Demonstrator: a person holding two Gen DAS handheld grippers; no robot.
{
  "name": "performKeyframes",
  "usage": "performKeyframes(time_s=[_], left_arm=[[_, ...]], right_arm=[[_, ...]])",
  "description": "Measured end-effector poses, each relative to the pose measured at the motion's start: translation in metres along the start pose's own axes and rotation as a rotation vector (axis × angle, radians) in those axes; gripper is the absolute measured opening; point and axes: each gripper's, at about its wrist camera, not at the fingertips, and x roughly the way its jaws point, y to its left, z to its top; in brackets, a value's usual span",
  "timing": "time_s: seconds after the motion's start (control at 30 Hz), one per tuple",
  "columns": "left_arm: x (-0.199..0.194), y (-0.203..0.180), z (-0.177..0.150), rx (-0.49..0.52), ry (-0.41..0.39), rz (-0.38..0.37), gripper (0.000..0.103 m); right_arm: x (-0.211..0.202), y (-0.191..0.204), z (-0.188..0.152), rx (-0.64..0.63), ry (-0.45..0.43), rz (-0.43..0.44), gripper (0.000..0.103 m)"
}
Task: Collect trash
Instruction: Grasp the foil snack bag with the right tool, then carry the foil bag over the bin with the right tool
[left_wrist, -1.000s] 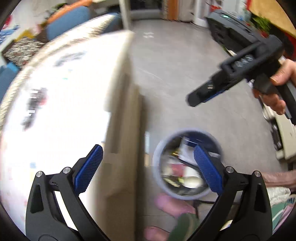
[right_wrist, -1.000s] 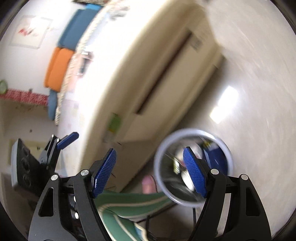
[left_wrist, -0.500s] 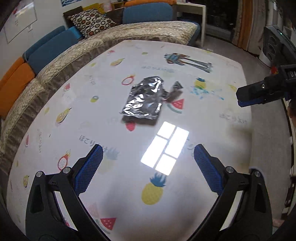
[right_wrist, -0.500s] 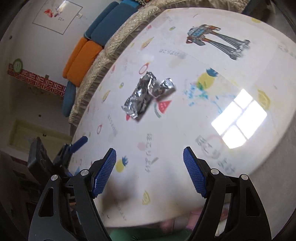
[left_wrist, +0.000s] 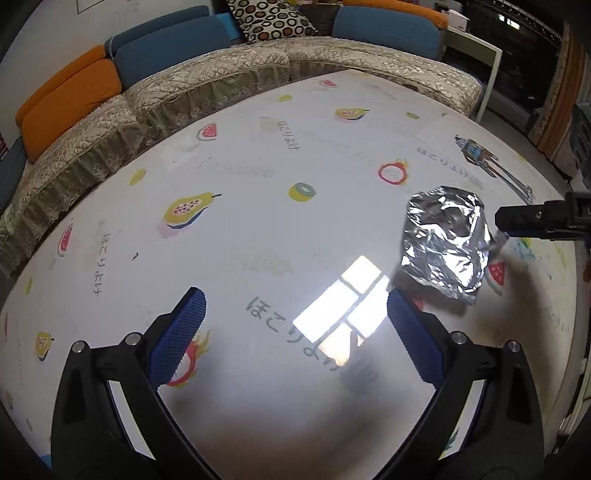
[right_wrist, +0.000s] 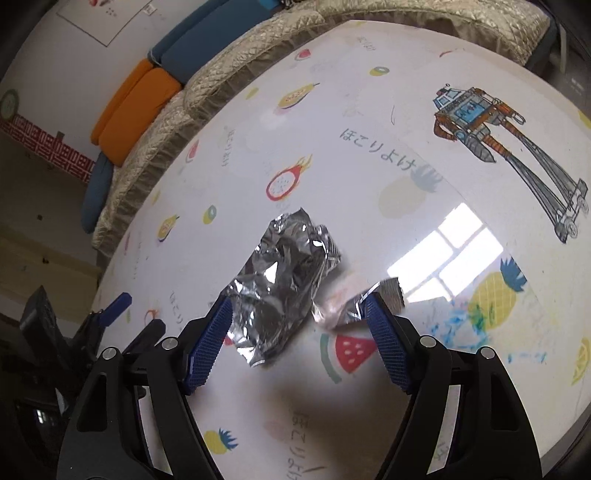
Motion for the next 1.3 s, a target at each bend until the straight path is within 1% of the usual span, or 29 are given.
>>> performKeyframes(time_s=[0.1, 0.13, 0.2, 0.23, 0.27, 0.3, 0.33, 0.37, 0.4, 0.43, 0.5, 0.57, 0.67, 0.77, 0.9, 1.0, 1.07, 1.17, 1.3], left_arm=[[0.008, 0.007, 0.003, -0.023, 0.004, -0.003, 0.096], [0.009, 0.007, 0.002, -0.022, 0.007, -0.004, 0.096], [0.012, 0.008, 0.0, -0.018, 0.005, 0.009, 0.096], [0.013, 0.008, -0.002, -0.016, 0.006, 0.007, 0.096], [0.014, 0.008, -0.003, -0.014, 0.009, 0.004, 0.096], [0.015, 0.008, -0.005, -0.01, 0.014, 0.003, 0.096], [0.016, 0.008, -0.008, -0.003, 0.019, 0.002, 0.096], [0.018, 0.009, -0.01, 0.004, 0.022, 0.009, 0.096], [0.018, 0.009, -0.013, 0.008, 0.023, 0.011, 0.096], [0.019, 0.01, -0.015, 0.008, 0.029, 0.011, 0.096], [0.019, 0.013, -0.02, -0.004, 0.036, -0.001, 0.096], [0.016, 0.013, -0.025, -0.011, 0.04, -0.012, 0.096], [0.005, 0.005, -0.032, 0.006, 0.034, -0.02, 0.096], [-0.012, -0.014, -0.042, 0.039, 0.032, -0.045, 0.096], [-0.041, -0.05, -0.059, 0.118, 0.02, -0.073, 0.096], [-0.065, -0.08, -0.076, 0.162, 0.007, -0.106, 0.096], [-0.08, -0.1, -0.087, 0.196, 0.0, -0.112, 0.096], [-0.1, -0.132, -0.104, 0.254, -0.009, -0.132, 0.096], [-0.121, -0.176, -0.132, 0.327, -0.013, -0.183, 0.096]], right_arm=[[0.02, 0.007, 0.006, -0.01, 0.029, -0.047, 0.074], [0.026, 0.011, 0.007, -0.026, 0.036, -0.058, 0.073], [0.036, 0.021, 0.008, -0.083, 0.037, -0.081, 0.064], [0.04, 0.026, 0.007, -0.117, 0.045, -0.101, 0.051], [0.045, 0.03, 0.006, -0.141, 0.052, -0.138, 0.041], [0.049, 0.031, 0.006, -0.152, 0.056, -0.151, 0.033], [0.046, 0.031, 0.004, -0.156, 0.046, -0.144, 0.028], [0.047, 0.03, 0.003, -0.148, 0.053, -0.13, 0.025], [0.046, 0.029, 0.003, -0.144, 0.05, -0.126, 0.024], [0.044, 0.028, 0.002, -0.147, 0.047, -0.12, 0.02], [0.04, 0.027, -0.001, -0.136, 0.053, -0.082, 0.015], [0.033, 0.026, -0.005, -0.123, 0.058, -0.052, 0.013], [0.017, 0.026, -0.015, -0.133, 0.058, -0.026, 0.013], [-0.01, 0.021, -0.035, -0.145, 0.056, 0.007, 0.012], [-0.051, 0.006, -0.072, -0.155, 0.061, 0.034, 0.011], [-0.085, -0.012, -0.101, -0.149, 0.047, 0.049, 0.01], [-0.107, -0.027, -0.121, -0.132, 0.041, 0.056, 0.01], [-0.142, -0.054, -0.155, -0.114, 0.027, 0.05, 0.01], [-0.18, -0.089, -0.202, -0.083, 0.011, 0.034, 0.01]])
